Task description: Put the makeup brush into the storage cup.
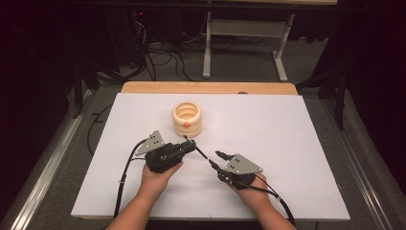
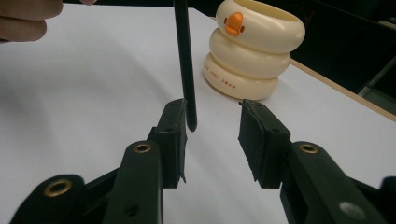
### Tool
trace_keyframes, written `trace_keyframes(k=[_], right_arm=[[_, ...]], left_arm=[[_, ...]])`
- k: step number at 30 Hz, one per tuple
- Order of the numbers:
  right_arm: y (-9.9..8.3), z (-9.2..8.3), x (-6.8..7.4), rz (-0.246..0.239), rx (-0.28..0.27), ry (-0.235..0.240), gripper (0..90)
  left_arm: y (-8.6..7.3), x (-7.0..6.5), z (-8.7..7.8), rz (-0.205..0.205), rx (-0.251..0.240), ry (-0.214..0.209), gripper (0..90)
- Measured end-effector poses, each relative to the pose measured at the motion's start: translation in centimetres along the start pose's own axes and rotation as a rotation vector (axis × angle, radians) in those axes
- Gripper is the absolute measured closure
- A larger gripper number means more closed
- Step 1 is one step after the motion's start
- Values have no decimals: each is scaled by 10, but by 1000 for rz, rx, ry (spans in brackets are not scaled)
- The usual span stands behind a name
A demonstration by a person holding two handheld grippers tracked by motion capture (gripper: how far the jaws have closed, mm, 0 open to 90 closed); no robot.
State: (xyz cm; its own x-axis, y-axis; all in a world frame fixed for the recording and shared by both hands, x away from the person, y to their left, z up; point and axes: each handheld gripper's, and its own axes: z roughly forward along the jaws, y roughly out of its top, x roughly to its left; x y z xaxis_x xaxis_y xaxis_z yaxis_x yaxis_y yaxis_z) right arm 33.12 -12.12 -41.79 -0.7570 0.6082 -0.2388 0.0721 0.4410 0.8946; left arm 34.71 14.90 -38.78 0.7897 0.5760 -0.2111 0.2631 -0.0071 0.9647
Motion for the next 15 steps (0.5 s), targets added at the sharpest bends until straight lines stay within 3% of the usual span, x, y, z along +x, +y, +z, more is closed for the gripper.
trace_keyframes(k=[15], right_arm=[[-1,-9,-13,45,-13,-20,556]], left_arm=[[0,7,-9,20,34,82,834]])
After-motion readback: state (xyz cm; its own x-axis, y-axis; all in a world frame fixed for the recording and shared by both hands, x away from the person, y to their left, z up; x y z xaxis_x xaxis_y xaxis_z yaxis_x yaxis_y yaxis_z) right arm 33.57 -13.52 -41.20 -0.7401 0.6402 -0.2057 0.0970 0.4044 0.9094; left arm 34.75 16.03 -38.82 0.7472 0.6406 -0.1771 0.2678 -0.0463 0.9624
